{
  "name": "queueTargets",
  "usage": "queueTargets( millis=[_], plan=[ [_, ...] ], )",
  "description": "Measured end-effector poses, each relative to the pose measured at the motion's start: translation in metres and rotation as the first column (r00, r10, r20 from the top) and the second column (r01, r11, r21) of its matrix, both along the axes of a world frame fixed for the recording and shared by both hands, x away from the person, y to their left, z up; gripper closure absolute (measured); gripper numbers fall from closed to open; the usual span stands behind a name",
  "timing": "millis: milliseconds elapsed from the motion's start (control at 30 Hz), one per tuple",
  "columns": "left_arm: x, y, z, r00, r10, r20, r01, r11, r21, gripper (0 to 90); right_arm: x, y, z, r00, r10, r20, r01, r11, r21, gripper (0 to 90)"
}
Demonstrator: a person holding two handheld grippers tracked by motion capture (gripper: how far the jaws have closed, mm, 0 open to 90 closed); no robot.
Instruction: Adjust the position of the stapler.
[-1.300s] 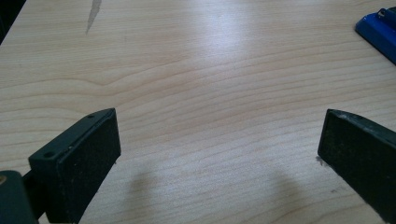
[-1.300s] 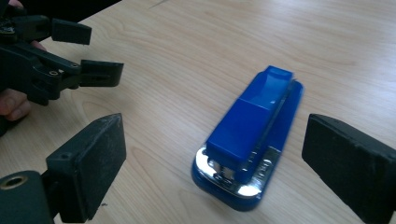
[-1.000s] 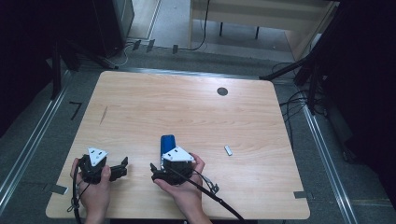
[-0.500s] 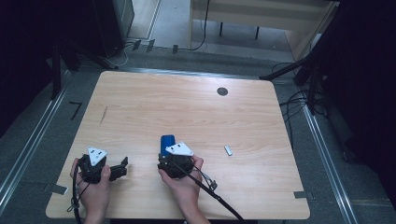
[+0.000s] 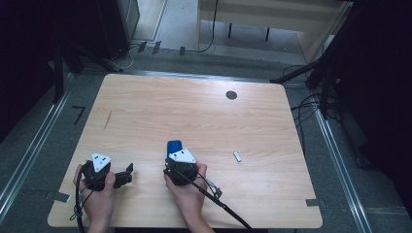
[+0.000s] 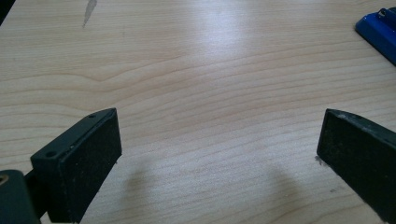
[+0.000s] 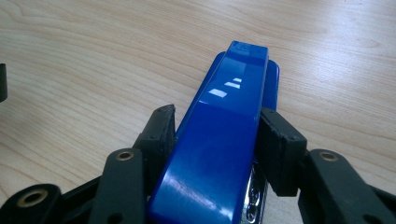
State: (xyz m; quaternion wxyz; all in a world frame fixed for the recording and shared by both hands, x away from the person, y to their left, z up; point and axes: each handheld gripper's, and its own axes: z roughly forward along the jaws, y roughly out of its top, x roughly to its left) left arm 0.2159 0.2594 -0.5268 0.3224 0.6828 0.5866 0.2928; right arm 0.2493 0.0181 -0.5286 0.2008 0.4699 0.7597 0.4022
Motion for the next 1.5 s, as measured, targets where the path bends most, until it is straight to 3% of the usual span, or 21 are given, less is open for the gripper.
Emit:
queueTargets(
  millis=[233,300,700,833,933,1033,1500],
  plan=[
    [0.0,-0.001,0.0,1.0,-0.006,-0.004,0.006,1.0,-0.005,0.1,-0.001,-0.007,0.001,0.9998,0.02,0.011,-0.019,1.0,-0.022,59.6],
    [0.0,-0.001,0.0,1.0,-0.009,-0.004,0.009,1.0,-0.003,0.1,-0.001,-0.008,0.002,0.9994,0.027,0.023,-0.026,0.999,-0.047,61.4],
    [-0.001,-0.002,0.0,0.9999,-0.017,0.003,0.017,0.9998,0.007,0.1,0.002,-0.027,0.001,0.9906,0.134,0.027,-0.131,0.989,-0.073,65.8],
    [-0.001,-0.002,0.0,0.9998,-0.019,0.005,0.019,0.9998,0.008,0.1,0.002,-0.039,0.0,0.9771,0.209,0.042,-0.205,0.976,-0.079,66.4],
    [-0.001,-0.003,0.0,0.9998,-0.021,0.006,0.021,0.9998,0.003,0.1,0.001,-0.042,0.0,0.973,0.227,0.043,-0.223,0.971,-0.081,66.5],
    [-0.001,-0.008,0.0,0.9992,-0.037,0.012,0.037,0.9992,0.016,0.1,0.001,-0.048,0.0,0.9609,0.273,0.047,-0.268,0.96,-0.085,66.6],
    [-0.004,-0.018,0.002,0.9967,-0.075,0.033,0.074,0.9972,0.012,0.1,-0.004,-0.065,0.001,0.9305,0.361,0.065,-0.35,0.928,-0.13,66.8]
  ],
)
